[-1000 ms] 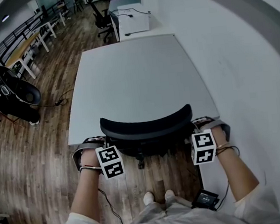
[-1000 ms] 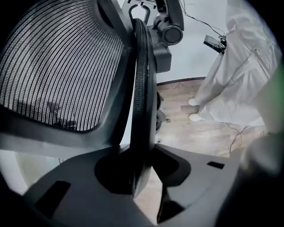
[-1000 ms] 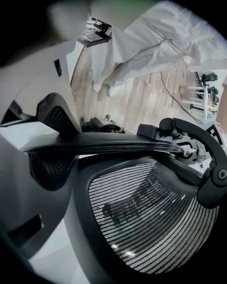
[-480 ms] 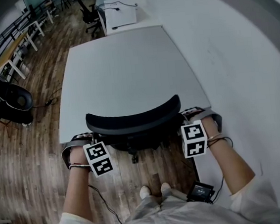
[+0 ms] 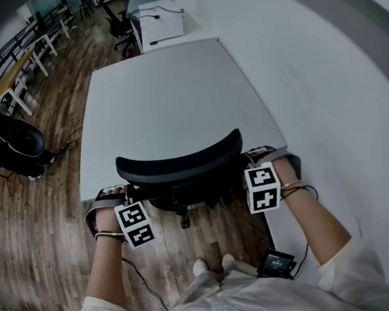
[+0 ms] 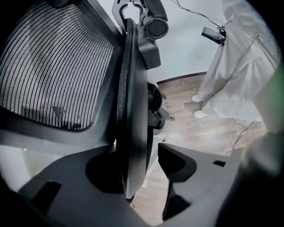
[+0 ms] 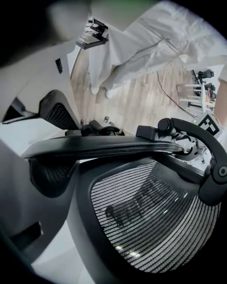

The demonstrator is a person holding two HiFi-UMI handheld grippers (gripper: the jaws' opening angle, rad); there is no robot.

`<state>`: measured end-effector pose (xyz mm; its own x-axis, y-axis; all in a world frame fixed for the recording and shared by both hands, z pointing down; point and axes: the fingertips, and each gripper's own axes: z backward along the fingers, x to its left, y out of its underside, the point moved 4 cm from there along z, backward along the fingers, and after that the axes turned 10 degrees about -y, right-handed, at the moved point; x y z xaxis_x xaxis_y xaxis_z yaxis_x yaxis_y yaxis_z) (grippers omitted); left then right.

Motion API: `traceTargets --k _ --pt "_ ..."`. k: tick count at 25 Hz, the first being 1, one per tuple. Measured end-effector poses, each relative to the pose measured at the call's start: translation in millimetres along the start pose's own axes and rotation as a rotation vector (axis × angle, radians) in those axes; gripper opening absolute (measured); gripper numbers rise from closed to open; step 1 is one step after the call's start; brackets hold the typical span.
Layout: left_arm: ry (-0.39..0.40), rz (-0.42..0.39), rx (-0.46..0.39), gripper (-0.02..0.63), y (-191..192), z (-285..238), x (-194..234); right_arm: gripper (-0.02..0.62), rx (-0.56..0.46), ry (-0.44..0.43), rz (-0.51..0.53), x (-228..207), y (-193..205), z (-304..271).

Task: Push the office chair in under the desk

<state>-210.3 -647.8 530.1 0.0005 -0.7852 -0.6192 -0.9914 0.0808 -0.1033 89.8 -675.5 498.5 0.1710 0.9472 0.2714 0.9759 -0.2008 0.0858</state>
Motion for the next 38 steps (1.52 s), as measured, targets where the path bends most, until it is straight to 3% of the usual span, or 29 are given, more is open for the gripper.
traceTargets --k 5,8,11,16,19,22,26,29,33,35,37,38 --pt "0.008 -0.003 -0.031 0.247 7.2 9.3 10.4 0.224 -0.044 -0.012 -0.040 -12.3 11.3 23.1" --pt "-0.048 0.083 -0.098 0.267 10.7 32.5 32.2 0.224 -0.069 0.003 -0.060 -17.3 14.3 41.6" --pt "-0.107 0.283 -0.259 0.267 -3.3 59.4 40.1 0.224 -0.166 0.087 -0.112 -10.5 6.3 53.1" --pt "-0.146 0.738 -0.547 0.265 -25.4 83.9 26.0 0.221 -0.475 0.174 -0.369 7.6 -1.8 67.1" --pt "-0.107 0.881 -0.642 0.262 -36.4 97.3 17.1 0.219 -0.674 0.163 -0.524 22.7 -5.7 75.2" --pt "-0.043 0.993 -0.784 0.259 -54.1 120.5 12.8 0.218 -0.808 0.138 -0.571 37.1 -18.3 86.0" --pt "0.017 1.024 -0.965 0.228 -84.1 157.6 6.5 0.218 -1.020 0.052 -0.611 64.0 -43.4 97.3" --pt "0.030 1.025 -1.026 0.216 -99.6 174.5 -0.6 0.217 -1.158 -0.024 -0.660 83.1 -57.0 103.5" --pt "0.070 1.089 -1.090 0.188 -105.2 188.1 -13.4 0.171 -1.235 -0.129 -0.675 108.8 -70.0 103.2" --pt "0.080 1.102 -1.105 0.119 -105.6 193.2 -18.6 0.085 -1.271 -0.158 -0.652 119.1 -76.5 108.6" --pt "0.087 1.098 -1.105 0.002 -107.4 195.3 -23.0 0.063 -1.302 -0.179 -0.629 125.5 -82.2 114.2" --pt "0.092 1.092 -1.102 0.000 -109.1 195.1 -25.1 0.061 -1.311 -0.182 -0.621 127.0 -84.8 115.9"
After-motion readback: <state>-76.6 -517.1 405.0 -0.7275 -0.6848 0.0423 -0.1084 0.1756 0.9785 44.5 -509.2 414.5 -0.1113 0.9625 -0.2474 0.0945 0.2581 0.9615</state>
